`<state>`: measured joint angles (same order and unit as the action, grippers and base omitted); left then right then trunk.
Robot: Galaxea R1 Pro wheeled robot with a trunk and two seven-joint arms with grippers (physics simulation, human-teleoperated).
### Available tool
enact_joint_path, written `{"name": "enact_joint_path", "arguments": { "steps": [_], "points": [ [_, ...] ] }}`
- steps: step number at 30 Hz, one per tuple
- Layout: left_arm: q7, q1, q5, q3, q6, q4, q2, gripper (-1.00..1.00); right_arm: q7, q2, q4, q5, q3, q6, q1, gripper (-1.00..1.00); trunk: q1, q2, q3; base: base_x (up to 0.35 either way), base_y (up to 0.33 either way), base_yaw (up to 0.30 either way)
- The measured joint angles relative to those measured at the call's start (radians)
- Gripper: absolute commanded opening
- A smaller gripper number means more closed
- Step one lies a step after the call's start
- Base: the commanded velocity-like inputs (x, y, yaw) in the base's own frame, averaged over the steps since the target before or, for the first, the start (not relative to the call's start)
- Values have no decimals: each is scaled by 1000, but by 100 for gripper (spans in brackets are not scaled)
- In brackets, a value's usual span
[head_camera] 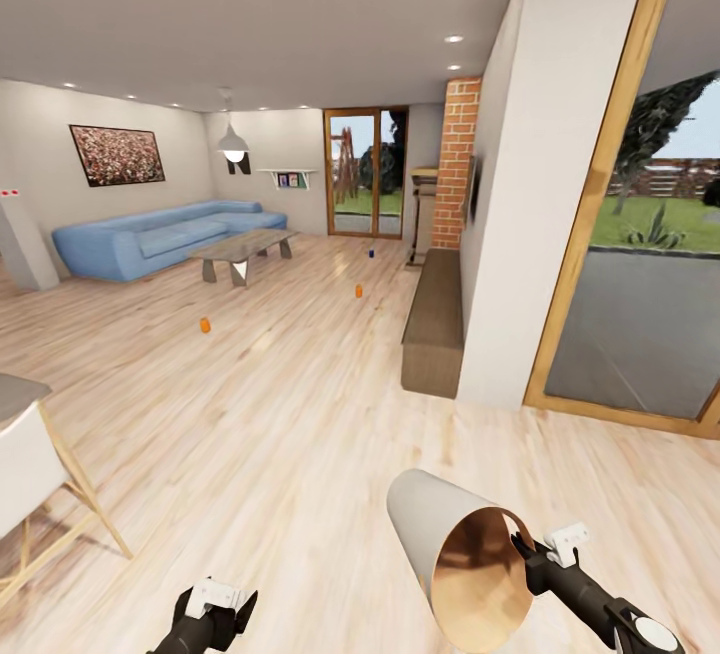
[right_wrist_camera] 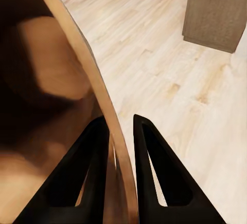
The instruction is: Put the three can of soda from the living room inside the tash can in the kitchen.
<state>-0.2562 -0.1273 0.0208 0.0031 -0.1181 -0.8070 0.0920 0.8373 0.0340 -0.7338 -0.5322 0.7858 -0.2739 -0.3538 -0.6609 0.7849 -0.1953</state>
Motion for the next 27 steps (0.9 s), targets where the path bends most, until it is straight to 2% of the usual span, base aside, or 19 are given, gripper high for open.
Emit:
{"name": "enact_joint_path", "arguments": {
  "steps": [15,27],
  "points": [
    [1,0,1,0,0,0,0,100,-1,-1,0,-2,0,0,0,-100,0,0,0,325,0,3],
    [2,0,1,0,0,0,0,100,-1,-2,1,-1,0,0,0,-100,0,0,0,325,0,108]
  ]
}}
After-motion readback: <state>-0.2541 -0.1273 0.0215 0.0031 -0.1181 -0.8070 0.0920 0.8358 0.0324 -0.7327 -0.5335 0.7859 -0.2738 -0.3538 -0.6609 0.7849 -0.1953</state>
